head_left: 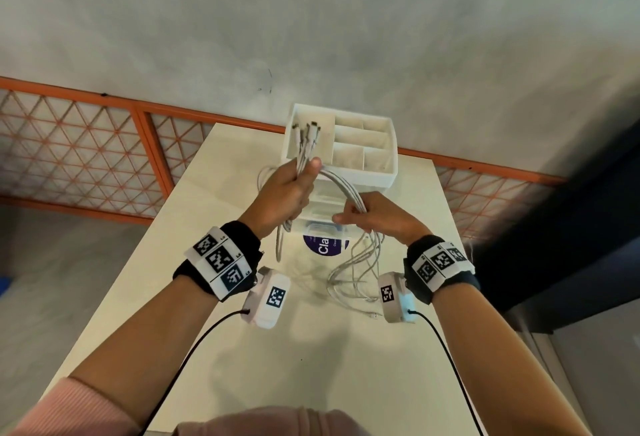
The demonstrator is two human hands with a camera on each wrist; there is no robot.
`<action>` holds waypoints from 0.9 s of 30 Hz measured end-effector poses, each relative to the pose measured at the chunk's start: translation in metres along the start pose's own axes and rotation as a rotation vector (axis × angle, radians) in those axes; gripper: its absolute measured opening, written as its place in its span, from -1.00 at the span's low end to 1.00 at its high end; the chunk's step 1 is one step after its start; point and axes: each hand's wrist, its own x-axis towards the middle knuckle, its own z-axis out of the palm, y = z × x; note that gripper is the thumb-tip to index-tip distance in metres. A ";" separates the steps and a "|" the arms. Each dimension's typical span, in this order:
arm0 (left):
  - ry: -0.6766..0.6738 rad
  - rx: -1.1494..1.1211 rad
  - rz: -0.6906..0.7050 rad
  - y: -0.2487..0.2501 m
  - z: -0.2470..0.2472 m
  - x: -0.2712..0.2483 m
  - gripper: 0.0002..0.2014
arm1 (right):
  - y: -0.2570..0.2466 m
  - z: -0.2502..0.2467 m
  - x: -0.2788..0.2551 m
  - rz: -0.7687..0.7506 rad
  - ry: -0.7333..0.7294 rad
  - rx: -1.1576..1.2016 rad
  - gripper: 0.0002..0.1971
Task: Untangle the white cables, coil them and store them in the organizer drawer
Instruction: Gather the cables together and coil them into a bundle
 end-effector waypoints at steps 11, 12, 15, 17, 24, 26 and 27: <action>0.218 -0.156 0.182 0.008 -0.011 0.007 -0.59 | 0.074 0.006 -0.004 0.149 0.063 0.041 -0.72; 0.222 -0.165 0.190 0.009 -0.012 0.008 -0.60 | 0.078 0.007 -0.004 0.152 0.059 0.038 -0.76; 0.237 -0.193 0.201 0.010 -0.011 0.010 -0.63 | 0.081 0.011 -0.002 0.150 0.019 0.023 -0.91; 0.246 -0.200 0.211 0.011 -0.010 0.010 -0.65 | 0.085 0.011 -0.002 0.154 -0.006 -0.059 -0.95; 0.282 -0.208 0.239 0.015 -0.011 0.007 -0.62 | 0.112 0.014 -0.010 0.339 0.032 -0.266 -0.62; 0.293 -0.199 0.251 0.016 -0.013 0.007 -0.60 | 0.114 0.016 -0.012 0.342 0.089 -0.209 -0.62; 0.307 -0.190 0.257 0.016 -0.013 0.008 -0.59 | 0.115 0.017 -0.013 0.341 0.133 -0.139 -0.61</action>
